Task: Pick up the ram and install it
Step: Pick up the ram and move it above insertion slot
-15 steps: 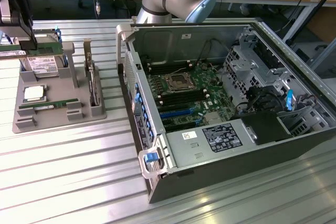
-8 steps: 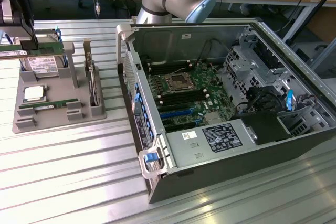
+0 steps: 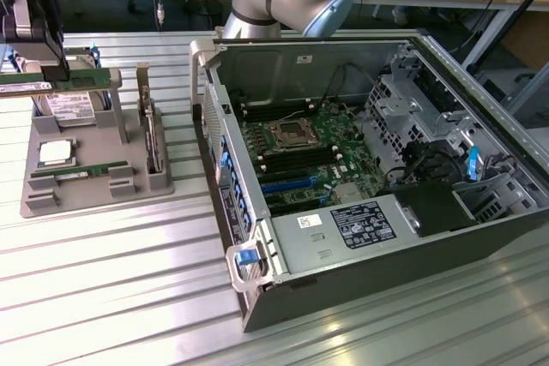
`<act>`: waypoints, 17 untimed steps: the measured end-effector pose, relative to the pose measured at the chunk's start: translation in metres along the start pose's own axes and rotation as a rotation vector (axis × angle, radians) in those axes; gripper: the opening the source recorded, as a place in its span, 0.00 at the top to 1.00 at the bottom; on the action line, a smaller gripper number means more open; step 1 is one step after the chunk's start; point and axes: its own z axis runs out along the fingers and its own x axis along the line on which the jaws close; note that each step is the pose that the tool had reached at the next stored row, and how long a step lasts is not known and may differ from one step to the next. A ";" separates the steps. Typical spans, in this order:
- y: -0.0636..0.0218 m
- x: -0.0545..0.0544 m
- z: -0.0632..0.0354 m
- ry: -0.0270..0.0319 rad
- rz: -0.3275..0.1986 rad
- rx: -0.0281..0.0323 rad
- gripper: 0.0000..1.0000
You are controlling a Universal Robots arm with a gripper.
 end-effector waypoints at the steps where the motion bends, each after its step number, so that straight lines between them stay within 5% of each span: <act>1: -0.0006 0.000 0.0000 0.0000 0.000 0.0000 0.88; 17: -0.0111 0.000 -0.0005 0.0000 0.000 0.0000 0.88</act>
